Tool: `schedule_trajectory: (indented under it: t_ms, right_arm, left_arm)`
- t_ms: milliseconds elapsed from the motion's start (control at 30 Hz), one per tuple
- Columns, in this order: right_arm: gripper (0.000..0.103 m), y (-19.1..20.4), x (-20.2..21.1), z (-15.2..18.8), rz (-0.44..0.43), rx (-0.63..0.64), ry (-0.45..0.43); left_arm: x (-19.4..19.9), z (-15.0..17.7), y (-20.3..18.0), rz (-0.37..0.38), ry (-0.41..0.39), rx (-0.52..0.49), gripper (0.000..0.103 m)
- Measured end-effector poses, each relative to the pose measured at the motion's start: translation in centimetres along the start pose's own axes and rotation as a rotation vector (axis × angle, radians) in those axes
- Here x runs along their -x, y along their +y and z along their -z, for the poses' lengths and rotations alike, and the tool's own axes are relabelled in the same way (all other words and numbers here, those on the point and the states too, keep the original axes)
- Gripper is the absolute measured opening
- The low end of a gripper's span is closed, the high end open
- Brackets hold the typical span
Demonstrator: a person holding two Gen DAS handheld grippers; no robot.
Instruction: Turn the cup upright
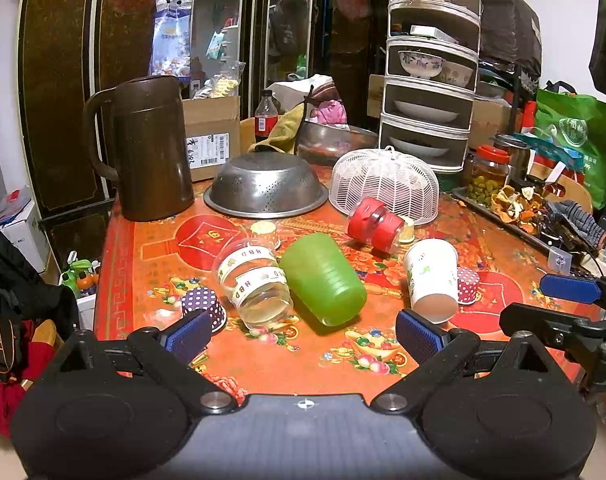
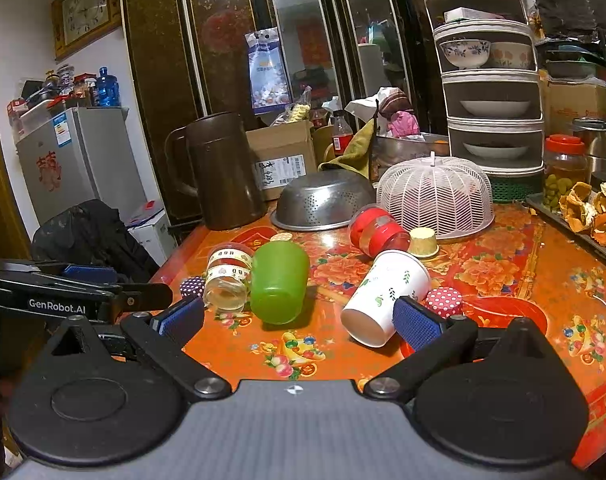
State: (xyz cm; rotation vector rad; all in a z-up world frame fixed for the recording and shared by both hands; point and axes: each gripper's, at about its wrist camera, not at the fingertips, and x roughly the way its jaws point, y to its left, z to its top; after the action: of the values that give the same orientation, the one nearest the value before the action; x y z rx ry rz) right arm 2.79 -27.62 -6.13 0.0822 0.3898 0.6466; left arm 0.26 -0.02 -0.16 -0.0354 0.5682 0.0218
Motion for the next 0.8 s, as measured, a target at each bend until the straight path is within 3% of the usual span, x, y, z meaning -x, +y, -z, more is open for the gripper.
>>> schedule_trajectory:
  t_ms: [800]
  right_arm:
    - [0.102, -0.06, -0.03, 0.23, -0.015, -0.002, 0.002]
  left_arm:
    - [0.58, 0.04, -0.21, 0.005, -0.005, 0.006, 0.100]
